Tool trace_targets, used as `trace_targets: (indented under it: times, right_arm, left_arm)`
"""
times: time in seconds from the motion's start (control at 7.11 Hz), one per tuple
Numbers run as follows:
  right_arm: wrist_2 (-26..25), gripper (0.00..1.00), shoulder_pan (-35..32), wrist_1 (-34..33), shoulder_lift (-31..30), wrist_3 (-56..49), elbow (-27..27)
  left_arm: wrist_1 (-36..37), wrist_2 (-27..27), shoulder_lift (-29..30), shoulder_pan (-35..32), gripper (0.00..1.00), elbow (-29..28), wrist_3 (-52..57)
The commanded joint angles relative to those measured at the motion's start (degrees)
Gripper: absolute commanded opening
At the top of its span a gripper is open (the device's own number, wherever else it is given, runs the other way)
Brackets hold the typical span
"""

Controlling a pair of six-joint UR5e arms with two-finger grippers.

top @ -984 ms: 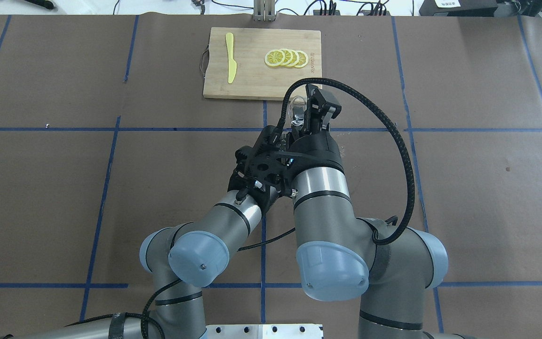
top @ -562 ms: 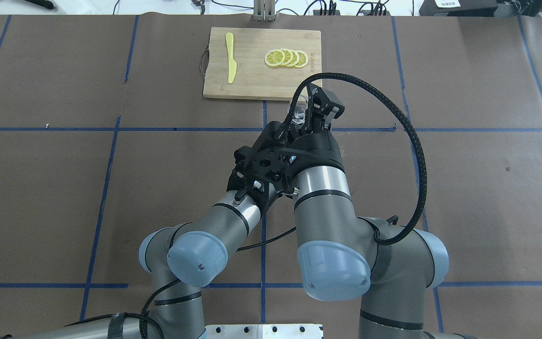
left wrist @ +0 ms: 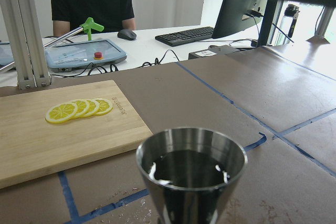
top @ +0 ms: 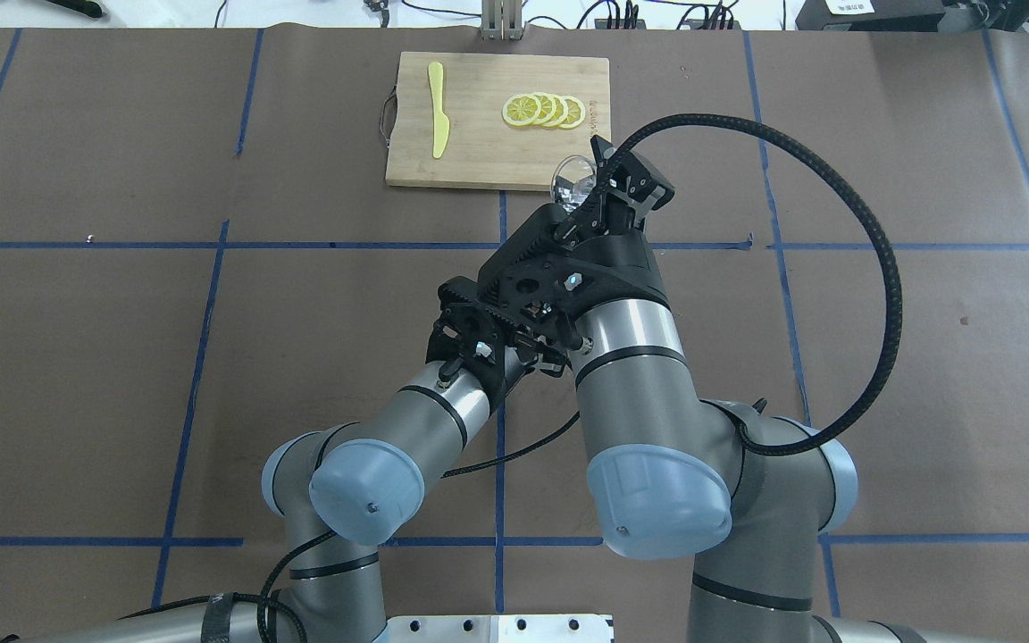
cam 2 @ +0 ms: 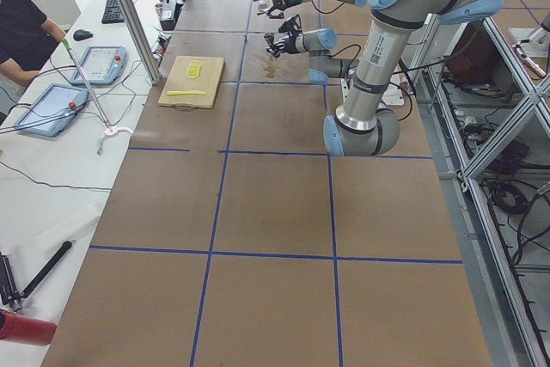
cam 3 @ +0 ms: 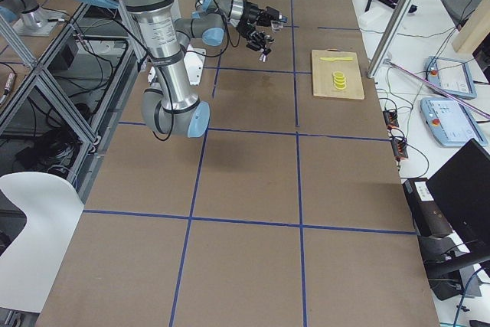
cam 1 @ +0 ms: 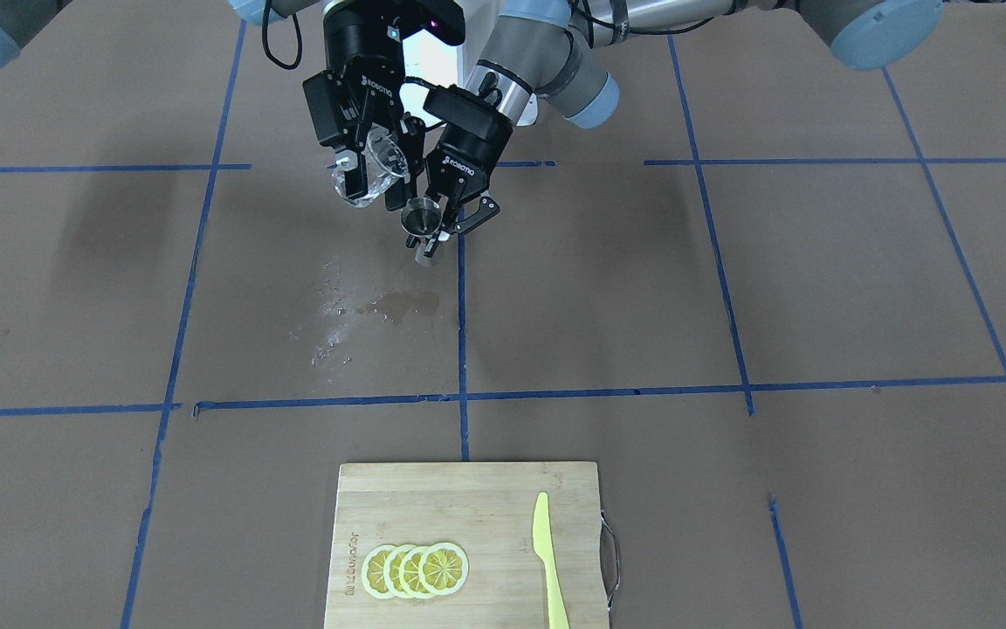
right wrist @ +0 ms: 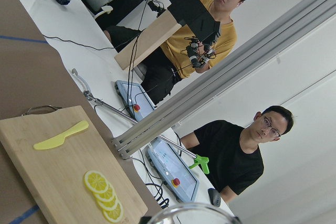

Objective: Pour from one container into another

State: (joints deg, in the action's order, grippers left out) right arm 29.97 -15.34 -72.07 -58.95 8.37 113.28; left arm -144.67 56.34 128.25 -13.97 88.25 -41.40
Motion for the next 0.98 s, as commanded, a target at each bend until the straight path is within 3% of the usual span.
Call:
trace_targets:
  times: [0.0, 0.42, 0.84]
  right_arm:
    - [0.1, 0.00, -1.9, 0.4, -0.8, 5.3, 0.1]
    - [2.1, 0.00, -4.9, 0.5, -3.1, 14.0, 0.2]
    - [3.8, 0.00, -5.6, 2.9, -8.6, 33.2, 1.8]
  left_arm:
    - [-1.2, 0.0, -0.1, -0.1, 0.00, 0.2, 0.0]
    - [-1.8, -0.2, -0.5, -0.5, 0.00, 0.4, 0.0]
    - [-1.9, -0.5, -1.9, -1.1, 0.00, 3.0, -0.4]
